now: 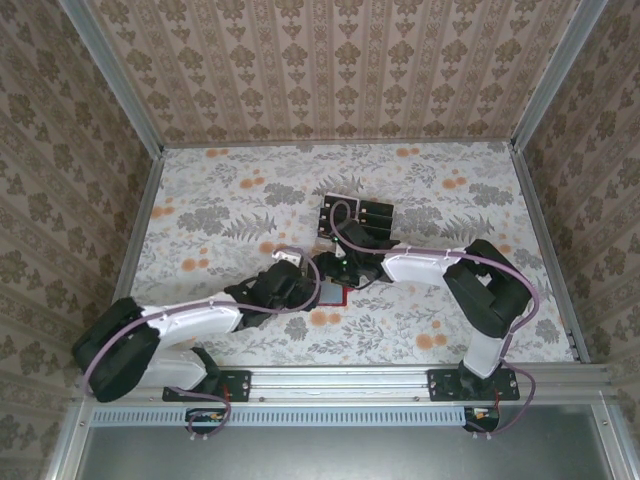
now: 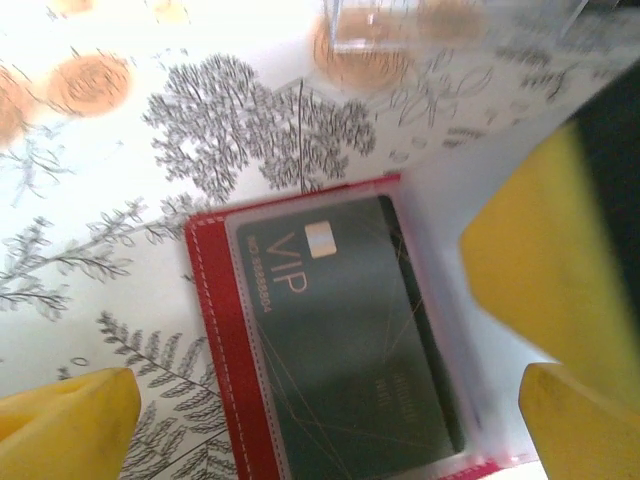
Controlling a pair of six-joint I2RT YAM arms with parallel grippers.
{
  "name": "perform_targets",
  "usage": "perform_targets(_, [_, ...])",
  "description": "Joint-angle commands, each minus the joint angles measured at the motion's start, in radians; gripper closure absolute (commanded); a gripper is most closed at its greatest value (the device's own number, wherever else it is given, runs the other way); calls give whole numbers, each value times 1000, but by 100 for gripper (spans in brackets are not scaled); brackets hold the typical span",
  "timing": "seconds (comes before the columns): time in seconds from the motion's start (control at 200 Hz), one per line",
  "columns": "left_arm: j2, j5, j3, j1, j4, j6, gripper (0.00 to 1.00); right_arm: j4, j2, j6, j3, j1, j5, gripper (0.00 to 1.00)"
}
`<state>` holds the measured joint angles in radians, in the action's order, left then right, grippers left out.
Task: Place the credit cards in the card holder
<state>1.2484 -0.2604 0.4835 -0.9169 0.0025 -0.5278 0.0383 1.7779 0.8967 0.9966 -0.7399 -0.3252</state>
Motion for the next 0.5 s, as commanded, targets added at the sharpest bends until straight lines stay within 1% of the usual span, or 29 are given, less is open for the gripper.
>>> perform_targets(0.0, [-113,-42,-29,-7,-63,-25,0,62,-15,2,54,-20,3,36])
perform_targets(0.245, [-392,-104,-74,24,-246,-127,0,137,44,3,165,-75,44,36])
perform_targets(0.37, [-508,-101,-88,56,-322,-163,0,190,121,-9,254,-98,67,36])
perform_targets(0.495, [-589,-84,-97,99,-387,-195,0,218,202,-12,336,-117,77,36])
